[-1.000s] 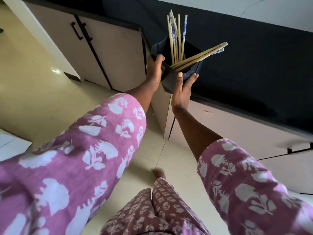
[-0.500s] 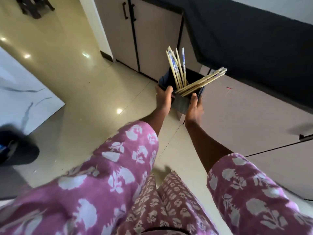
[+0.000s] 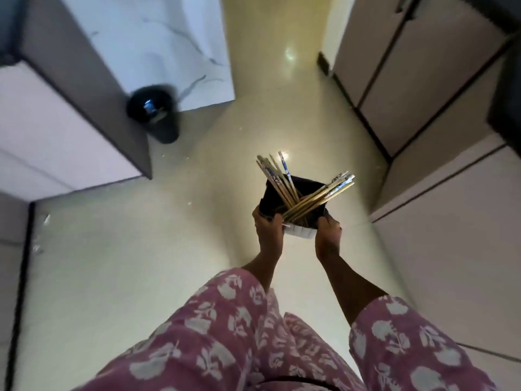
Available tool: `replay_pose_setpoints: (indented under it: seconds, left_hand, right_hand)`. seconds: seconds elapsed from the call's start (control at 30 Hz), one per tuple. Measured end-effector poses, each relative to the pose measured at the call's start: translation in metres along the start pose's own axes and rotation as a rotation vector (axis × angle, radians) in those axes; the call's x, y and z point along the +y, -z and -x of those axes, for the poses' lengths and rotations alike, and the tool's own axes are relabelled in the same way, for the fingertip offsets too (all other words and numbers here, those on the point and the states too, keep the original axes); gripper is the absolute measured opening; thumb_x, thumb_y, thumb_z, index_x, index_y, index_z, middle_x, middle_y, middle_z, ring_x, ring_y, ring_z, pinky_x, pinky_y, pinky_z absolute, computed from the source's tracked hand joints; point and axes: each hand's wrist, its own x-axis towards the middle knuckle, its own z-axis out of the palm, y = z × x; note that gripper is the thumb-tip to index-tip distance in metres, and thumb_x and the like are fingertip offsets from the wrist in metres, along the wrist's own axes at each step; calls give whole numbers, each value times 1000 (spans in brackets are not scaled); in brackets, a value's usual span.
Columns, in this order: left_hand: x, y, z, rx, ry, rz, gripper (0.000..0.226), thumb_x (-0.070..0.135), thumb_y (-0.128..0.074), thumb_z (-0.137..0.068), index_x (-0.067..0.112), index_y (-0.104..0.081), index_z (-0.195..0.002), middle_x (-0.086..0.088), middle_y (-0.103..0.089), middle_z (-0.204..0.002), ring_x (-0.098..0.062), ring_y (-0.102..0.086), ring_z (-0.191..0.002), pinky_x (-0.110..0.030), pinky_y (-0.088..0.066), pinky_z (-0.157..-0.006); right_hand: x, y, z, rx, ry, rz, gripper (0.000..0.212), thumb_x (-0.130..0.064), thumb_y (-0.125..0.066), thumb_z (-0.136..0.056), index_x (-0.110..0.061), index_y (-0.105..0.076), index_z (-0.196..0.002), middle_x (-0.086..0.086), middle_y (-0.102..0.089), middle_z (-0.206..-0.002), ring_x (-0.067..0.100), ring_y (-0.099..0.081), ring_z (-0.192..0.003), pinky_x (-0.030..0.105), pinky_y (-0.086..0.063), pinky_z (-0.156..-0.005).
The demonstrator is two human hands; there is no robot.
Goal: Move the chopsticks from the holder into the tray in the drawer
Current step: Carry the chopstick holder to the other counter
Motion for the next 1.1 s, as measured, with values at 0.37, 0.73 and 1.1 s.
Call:
replay_pose_setpoints:
  seconds: [0.37,0.73,1.1]
  left_hand:
    - [-52,212,96,670,-37,407,43,22,-48,-72,12,-38,-113,-1,-55,-87,-14,-55,-71,-38,-50,-64]
    - [-81,412,184,1142,-93,667,65,26,-46,-68,20,-33,-130,-9,-54,-115,-36,-53,-111,-56,-47,-95]
    - [-75,627,250,1405,-248,824,59,23,-49,-70,8,-37,-126,-7,-55,-107,-36,-54,-110,-57,-45,-97]
  right_hand:
    - [18,-122,155,-746,201,319,48,-22,-35,-70,-2,-64,-104,11,-63,-88,29,-55,-83,37,-45,-75]
    - [26,-262,352,-1305,523,510,26,-19,-31,-69,-2,-50,-74,9,-50,-67,25,-40,-67,34,-35,-61]
    - [21,-405,568,-1525,573,496,16,-19,-36,-62,-23,-27,-50,-2,-31,-52,15,-25,-51,33,-18,-50]
